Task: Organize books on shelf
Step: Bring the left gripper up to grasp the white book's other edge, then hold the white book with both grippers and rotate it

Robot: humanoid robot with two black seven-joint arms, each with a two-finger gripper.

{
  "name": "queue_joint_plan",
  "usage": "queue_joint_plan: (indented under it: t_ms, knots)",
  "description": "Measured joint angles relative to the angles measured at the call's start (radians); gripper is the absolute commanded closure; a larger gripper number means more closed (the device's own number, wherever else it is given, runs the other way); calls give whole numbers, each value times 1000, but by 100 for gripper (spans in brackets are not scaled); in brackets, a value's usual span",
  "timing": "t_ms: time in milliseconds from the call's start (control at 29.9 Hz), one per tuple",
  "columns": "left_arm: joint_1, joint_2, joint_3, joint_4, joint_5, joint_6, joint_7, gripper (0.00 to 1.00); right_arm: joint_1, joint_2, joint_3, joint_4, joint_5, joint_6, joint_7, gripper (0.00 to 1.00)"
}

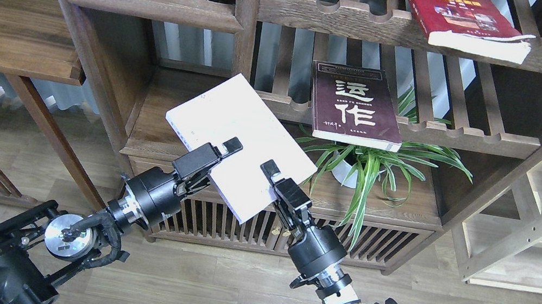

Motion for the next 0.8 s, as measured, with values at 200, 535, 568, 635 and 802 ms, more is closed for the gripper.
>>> queue_joint_plan:
  t_ms: [200,535,568,635,802]
  knots:
    - [17,-5,-1,0,-1,0,-5,13,-7,0,-3,0,-10,0,0,98]
    - [23,-13,12,-4,-3,0,-1,51,-11,0,-2,-2,-20,0,0,98]
    - [23,-13,13,-4,-4,0,-3,52,-12,0,-2,-2,-20,0,1,98]
    - [23,-15,13,-4,-7,0,-6,58,-12,0,-2,-2,-20,0,1,98]
    - [23,-11,12,-4,-9,0,-8,65,-13,0,2,-5,-23,0,-1,98]
